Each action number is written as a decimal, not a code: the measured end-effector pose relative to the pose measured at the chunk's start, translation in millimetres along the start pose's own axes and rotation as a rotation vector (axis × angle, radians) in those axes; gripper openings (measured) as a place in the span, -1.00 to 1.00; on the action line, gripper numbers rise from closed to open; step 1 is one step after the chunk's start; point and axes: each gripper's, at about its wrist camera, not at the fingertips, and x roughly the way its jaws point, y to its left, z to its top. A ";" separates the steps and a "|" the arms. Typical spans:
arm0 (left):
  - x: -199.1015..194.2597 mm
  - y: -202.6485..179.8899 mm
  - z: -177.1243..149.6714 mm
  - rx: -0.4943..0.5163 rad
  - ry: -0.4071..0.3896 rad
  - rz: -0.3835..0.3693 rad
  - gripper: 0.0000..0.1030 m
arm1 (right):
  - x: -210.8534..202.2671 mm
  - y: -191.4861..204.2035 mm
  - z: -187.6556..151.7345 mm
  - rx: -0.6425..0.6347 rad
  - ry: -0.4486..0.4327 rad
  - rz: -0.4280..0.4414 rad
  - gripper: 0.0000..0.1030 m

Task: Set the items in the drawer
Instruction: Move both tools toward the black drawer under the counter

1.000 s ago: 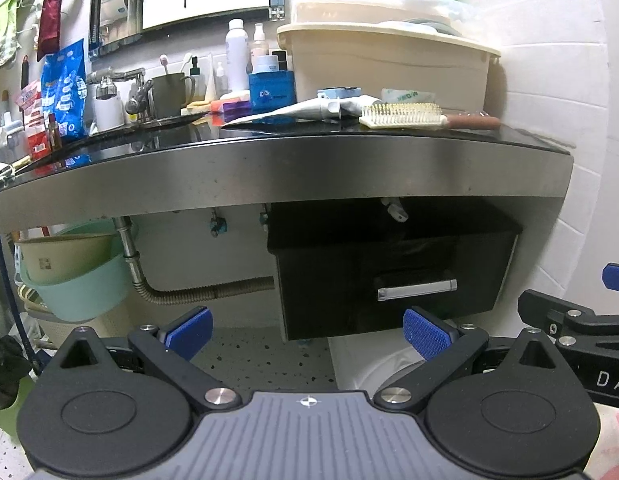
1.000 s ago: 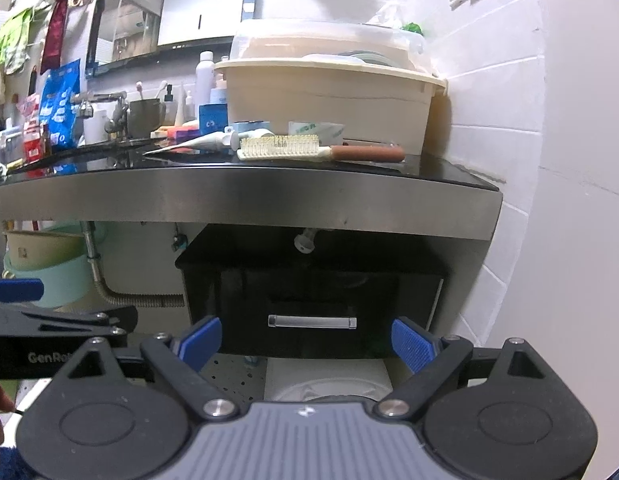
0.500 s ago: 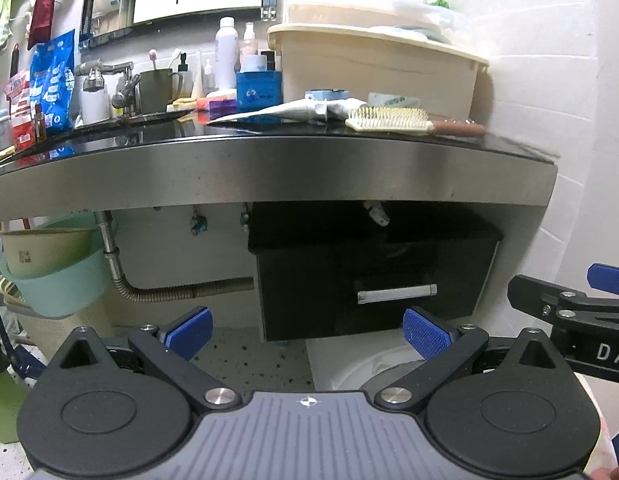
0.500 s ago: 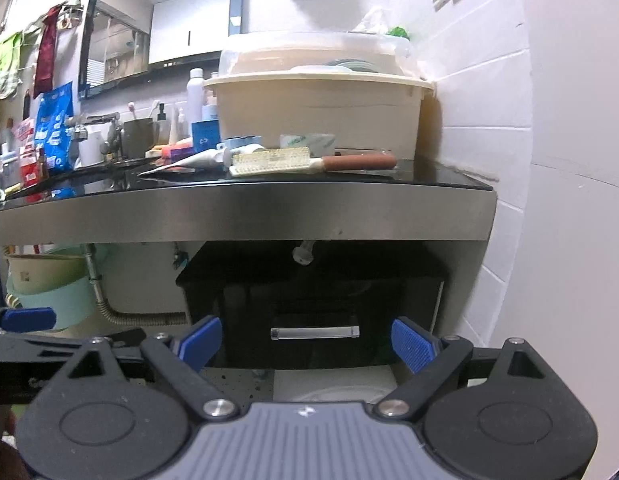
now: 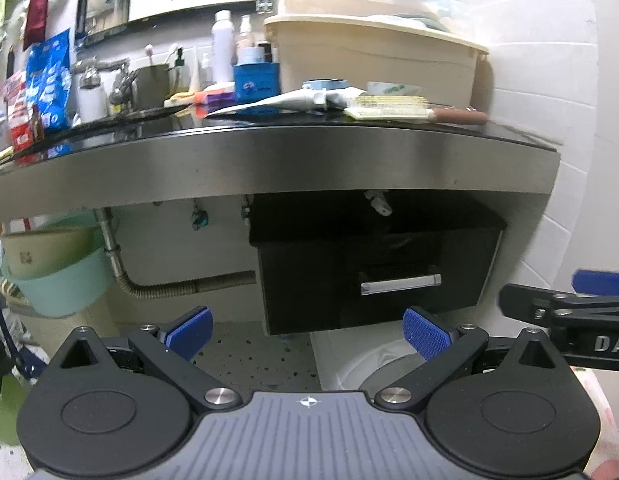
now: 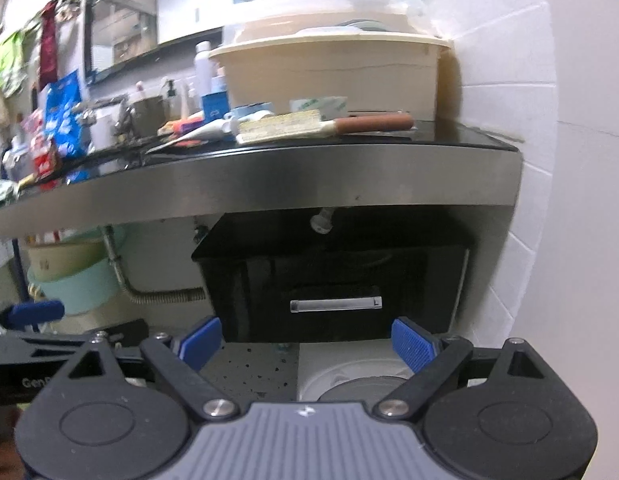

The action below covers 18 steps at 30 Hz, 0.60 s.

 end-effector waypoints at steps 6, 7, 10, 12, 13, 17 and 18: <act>2.4 0.3 -0.4 0.016 0.001 0.010 0.99 | 5.3 -2.5 1.6 -0.052 -0.012 0.023 0.79; 3.6 0.9 -0.4 0.013 0.005 0.009 0.99 | 3.9 2.1 2.8 -0.063 -0.021 0.021 0.79; 5.3 3.5 -0.6 -0.001 0.010 0.021 0.99 | 5.2 1.1 8.1 -0.070 -0.035 0.017 0.79; 5.4 5.5 -0.3 -0.009 0.009 0.026 0.99 | 7.3 -0.5 12.2 -0.094 -0.048 0.022 0.79; 5.5 6.4 -0.1 -0.012 0.008 0.029 0.99 | 8.3 -0.8 14.7 -0.113 -0.055 0.026 0.79; 4.8 5.6 1.2 -0.017 0.003 0.038 0.99 | 13.2 -8.2 26.0 -0.100 -0.089 0.046 0.79; 4.9 5.8 1.3 -0.017 0.002 0.037 0.99 | 14.5 -9.0 27.8 -0.102 -0.097 0.049 0.79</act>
